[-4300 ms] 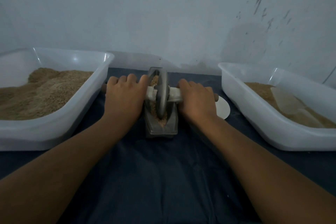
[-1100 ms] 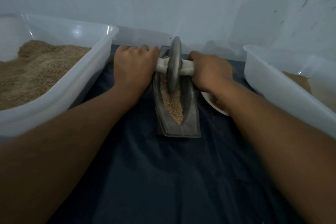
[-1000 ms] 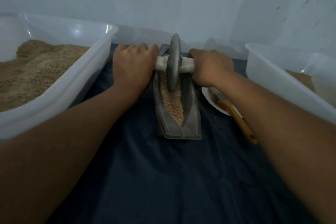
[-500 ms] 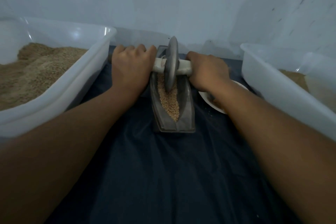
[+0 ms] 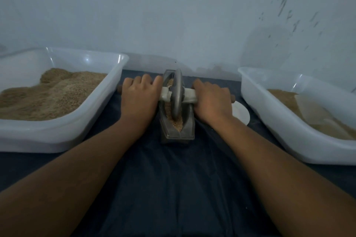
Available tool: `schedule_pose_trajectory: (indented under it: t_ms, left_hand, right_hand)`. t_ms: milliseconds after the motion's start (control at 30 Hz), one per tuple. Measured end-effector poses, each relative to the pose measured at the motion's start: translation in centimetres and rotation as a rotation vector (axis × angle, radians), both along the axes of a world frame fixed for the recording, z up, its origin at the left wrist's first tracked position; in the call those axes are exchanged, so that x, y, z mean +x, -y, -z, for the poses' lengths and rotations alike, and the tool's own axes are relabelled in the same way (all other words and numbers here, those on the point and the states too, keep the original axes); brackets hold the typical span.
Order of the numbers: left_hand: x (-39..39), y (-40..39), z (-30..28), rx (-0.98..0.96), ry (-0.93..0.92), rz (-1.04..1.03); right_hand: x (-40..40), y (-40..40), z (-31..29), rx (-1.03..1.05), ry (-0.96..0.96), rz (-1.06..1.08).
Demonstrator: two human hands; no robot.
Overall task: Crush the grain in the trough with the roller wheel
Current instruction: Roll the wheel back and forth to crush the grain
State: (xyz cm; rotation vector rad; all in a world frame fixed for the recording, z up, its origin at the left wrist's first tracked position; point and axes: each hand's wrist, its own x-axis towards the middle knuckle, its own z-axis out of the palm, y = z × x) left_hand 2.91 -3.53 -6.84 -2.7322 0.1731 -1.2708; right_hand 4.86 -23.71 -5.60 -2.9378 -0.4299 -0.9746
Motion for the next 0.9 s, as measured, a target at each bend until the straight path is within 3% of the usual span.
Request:
schedule_pose_trajectory:
  t_ms: [400, 900]
  left_hand:
    - [-1.9, 0.4, -0.2, -0.011, 0.034, 0.002]
    - [1.0, 0.2, -0.3, 0.029, -0.023, -0.041]
  right_hand:
    - [-2.4, 0.2, -0.2, 0.012, -0.01, -0.008]
    - [1.8, 0.3, -0.5, -0.019, -0.136, 0.006]
